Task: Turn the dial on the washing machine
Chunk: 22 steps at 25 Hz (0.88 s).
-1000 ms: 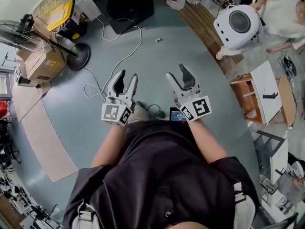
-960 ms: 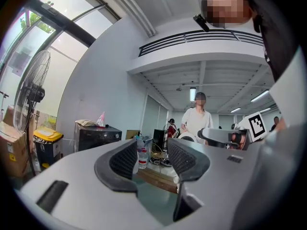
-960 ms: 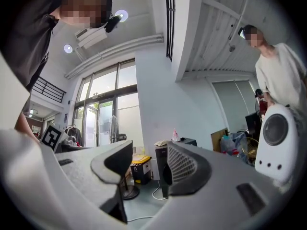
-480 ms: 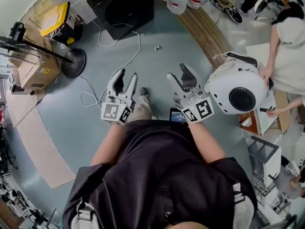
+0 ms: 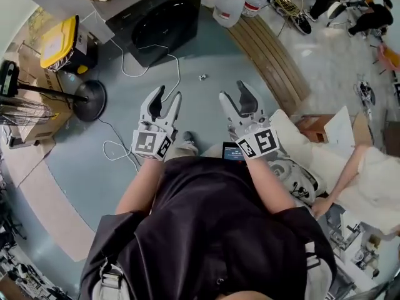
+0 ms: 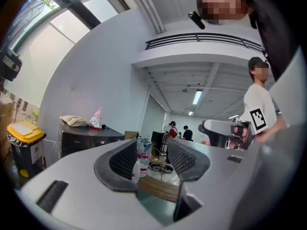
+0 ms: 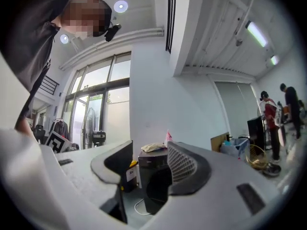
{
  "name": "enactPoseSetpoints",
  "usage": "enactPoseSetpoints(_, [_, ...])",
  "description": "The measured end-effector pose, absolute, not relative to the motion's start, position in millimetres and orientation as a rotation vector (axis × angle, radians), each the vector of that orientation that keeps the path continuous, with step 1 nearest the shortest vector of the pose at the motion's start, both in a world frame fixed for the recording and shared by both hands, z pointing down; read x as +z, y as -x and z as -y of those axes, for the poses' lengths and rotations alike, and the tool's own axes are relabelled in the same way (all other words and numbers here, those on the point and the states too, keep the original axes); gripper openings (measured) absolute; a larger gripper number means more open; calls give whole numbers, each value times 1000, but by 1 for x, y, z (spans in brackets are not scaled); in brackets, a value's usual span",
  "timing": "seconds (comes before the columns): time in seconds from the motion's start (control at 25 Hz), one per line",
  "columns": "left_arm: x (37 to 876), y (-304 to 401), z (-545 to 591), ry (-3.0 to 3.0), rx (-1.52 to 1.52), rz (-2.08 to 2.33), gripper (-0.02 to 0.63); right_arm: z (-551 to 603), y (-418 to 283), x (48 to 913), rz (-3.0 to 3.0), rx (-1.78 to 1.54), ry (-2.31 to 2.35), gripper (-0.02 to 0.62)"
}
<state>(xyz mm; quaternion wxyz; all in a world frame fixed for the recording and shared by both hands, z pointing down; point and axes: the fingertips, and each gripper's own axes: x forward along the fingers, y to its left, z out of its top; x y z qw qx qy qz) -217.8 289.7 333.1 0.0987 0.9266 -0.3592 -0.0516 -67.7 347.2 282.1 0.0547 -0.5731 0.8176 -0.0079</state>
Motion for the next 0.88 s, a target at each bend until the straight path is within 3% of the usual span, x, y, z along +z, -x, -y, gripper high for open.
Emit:
enactPoseSetpoints(0.4, [349, 179, -183, -2721, -125, 1028, 195, -242, 21, 303, -2503, -30, 1869, 210])
enactPoseSetpoints(0.88, [329, 81, -59, -2657, -100, 1186, 195, -105, -90, 313, -2604, -130, 1720, 210])
